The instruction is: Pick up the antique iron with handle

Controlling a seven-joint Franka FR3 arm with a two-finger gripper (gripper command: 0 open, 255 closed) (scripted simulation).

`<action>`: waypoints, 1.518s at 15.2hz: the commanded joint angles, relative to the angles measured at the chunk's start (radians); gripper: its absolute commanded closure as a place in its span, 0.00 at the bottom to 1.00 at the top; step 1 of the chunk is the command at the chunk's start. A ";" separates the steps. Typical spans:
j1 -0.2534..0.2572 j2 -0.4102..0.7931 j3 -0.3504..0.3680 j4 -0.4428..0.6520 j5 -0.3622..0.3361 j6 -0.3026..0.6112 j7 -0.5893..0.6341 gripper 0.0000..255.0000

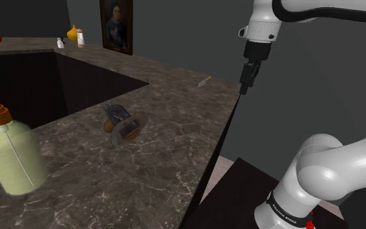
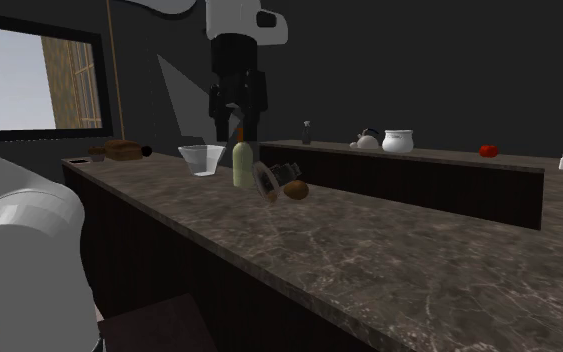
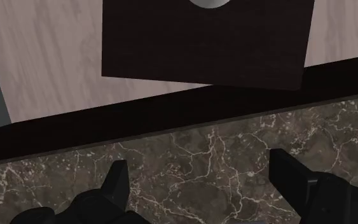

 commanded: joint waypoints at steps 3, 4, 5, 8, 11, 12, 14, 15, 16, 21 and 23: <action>0.010 0.026 0.041 -0.005 0.020 0.046 0.049 0.00; 0.015 0.041 0.062 -0.005 0.029 0.068 0.074 0.00; 0.019 0.058 0.083 -0.004 0.037 0.091 0.098 0.00; 0.030 0.114 0.145 0.007 0.054 0.159 0.171 0.00; 0.037 0.181 0.206 0.031 0.061 0.223 0.245 0.00; 0.038 0.206 0.227 0.041 0.061 0.244 0.270 0.00; 0.039 0.258 0.268 0.066 0.055 0.282 0.321 0.00; 0.038 0.286 0.289 0.081 0.050 0.301 0.347 0.00; 0.037 0.314 0.309 0.097 0.044 0.318 0.373 0.00; 0.030 0.471 0.410 0.199 -0.019 0.388 0.514 0.00; 0.027 0.542 0.449 0.250 -0.059 0.406 0.575 0.00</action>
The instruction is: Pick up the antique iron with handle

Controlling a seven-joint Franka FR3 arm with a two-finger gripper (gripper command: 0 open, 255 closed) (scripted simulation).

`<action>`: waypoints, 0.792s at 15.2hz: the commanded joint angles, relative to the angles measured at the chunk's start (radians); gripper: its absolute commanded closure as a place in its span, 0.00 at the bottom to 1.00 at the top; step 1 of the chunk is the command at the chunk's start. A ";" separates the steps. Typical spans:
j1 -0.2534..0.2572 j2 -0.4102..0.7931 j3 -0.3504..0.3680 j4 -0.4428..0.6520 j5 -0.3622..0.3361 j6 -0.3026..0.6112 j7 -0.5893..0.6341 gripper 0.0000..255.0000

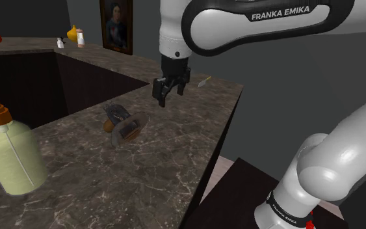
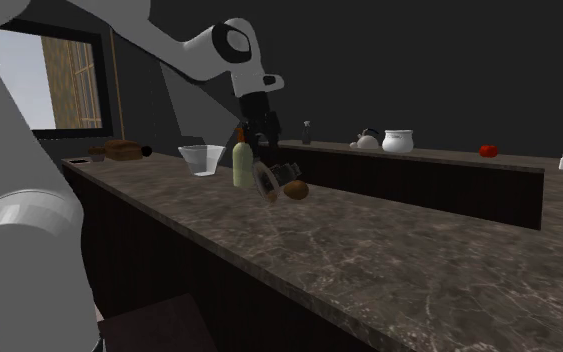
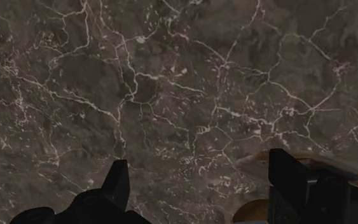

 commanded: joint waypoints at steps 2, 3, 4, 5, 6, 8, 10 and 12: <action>-0.002 0.114 0.059 0.084 -0.070 0.024 0.098 0.00; -0.001 0.154 0.076 0.115 -0.098 0.027 0.131 0.00; 0.002 0.194 0.092 0.148 -0.127 0.027 0.163 0.00; 0.007 0.235 0.106 0.182 -0.159 0.025 0.195 0.00; 0.014 0.278 0.118 0.219 -0.192 0.021 0.227 0.00; 0.036 0.366 0.137 0.298 -0.260 0.006 0.289 0.00; 0.067 0.456 0.147 0.385 -0.330 -0.017 0.344 0.00; 0.109 0.547 0.147 0.480 -0.398 -0.046 0.390 0.00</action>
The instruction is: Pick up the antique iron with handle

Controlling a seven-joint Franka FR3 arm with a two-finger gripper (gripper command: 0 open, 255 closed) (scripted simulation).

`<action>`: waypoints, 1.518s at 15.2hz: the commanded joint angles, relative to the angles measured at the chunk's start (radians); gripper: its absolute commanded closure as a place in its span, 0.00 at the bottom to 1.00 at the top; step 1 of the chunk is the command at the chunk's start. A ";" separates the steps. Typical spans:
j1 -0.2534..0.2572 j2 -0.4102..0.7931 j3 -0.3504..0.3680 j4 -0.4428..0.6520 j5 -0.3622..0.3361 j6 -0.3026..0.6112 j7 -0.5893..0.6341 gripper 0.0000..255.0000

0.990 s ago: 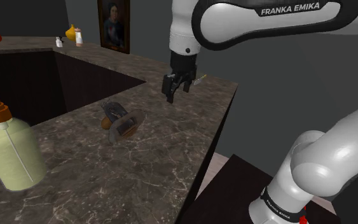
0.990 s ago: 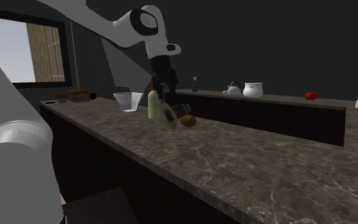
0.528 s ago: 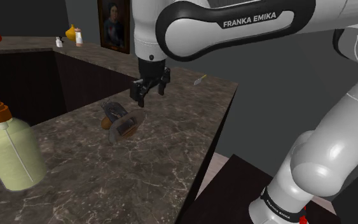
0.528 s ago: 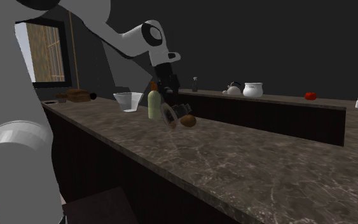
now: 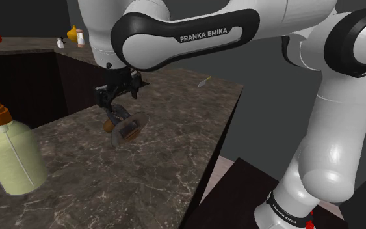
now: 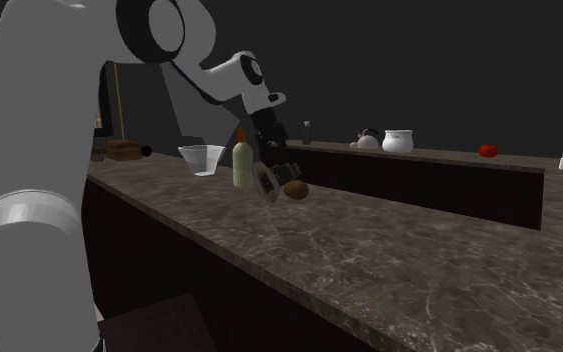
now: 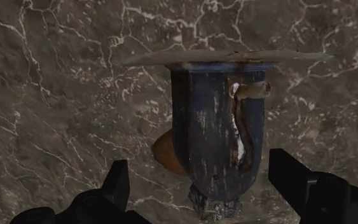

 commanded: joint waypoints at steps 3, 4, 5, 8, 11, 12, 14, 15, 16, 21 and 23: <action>0.031 0.072 -0.006 0.050 -0.058 0.003 0.044 0.00; 0.031 0.073 -0.007 0.039 -0.060 0.014 0.049 0.00; 0.030 0.076 -0.008 0.029 -0.063 0.025 0.054 0.00; 0.029 0.083 -0.011 -0.001 -0.072 0.057 0.070 0.00; 0.028 0.085 -0.012 -0.006 -0.075 0.063 0.073 1.00; 0.029 0.085 -0.012 -0.006 -0.074 0.063 0.074 1.00; 0.029 0.086 -0.012 -0.006 -0.075 0.064 0.074 1.00; 0.029 0.086 -0.012 -0.006 -0.075 0.064 0.075 1.00; 0.029 0.085 -0.012 -0.008 -0.075 0.064 0.075 1.00; 0.029 0.082 -0.011 0.003 -0.071 0.053 0.068 1.00; 0.030 0.077 -0.009 0.023 -0.065 0.031 0.057 1.00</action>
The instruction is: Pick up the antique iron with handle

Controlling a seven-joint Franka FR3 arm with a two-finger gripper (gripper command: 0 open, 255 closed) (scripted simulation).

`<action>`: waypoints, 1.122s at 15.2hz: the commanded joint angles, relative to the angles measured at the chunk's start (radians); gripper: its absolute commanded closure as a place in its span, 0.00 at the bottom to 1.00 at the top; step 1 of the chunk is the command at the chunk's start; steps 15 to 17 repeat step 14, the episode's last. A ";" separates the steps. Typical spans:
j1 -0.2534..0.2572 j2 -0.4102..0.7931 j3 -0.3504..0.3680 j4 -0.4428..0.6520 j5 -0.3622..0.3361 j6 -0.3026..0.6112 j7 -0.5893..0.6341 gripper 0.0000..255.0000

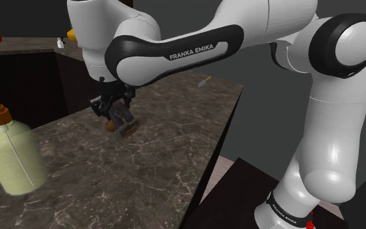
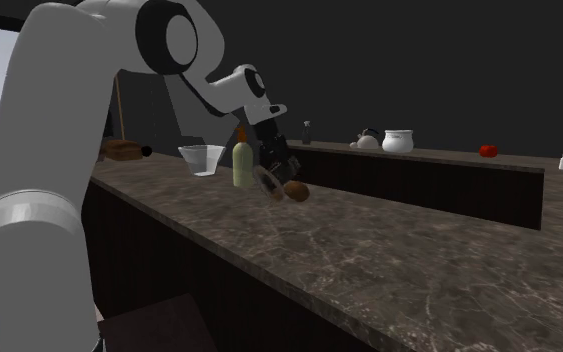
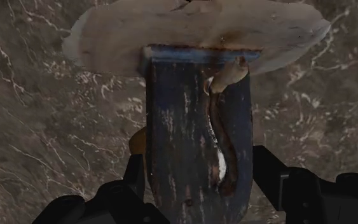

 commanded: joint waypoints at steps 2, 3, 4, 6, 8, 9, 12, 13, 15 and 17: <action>0.004 -0.004 0.003 0.033 0.007 -0.034 -0.014 1.00; 0.005 -0.005 0.004 0.044 0.010 -0.045 -0.019 1.00; 0.006 -0.007 0.005 0.055 0.012 -0.056 -0.024 1.00; 0.008 -0.009 0.006 0.078 0.016 -0.079 -0.034 1.00; 0.010 -0.011 0.008 0.103 0.019 -0.103 -0.044 1.00; 0.012 -0.011 0.008 0.115 0.020 -0.115 -0.049 1.00; 0.017 -0.010 0.010 0.156 0.023 -0.151 -0.063 1.00; 0.017 -0.010 0.010 0.158 0.023 -0.153 -0.064 1.00; 0.017 -0.010 0.010 0.158 0.023 -0.153 -0.064 1.00; 0.017 -0.010 0.010 0.158 0.023 -0.153 -0.064 1.00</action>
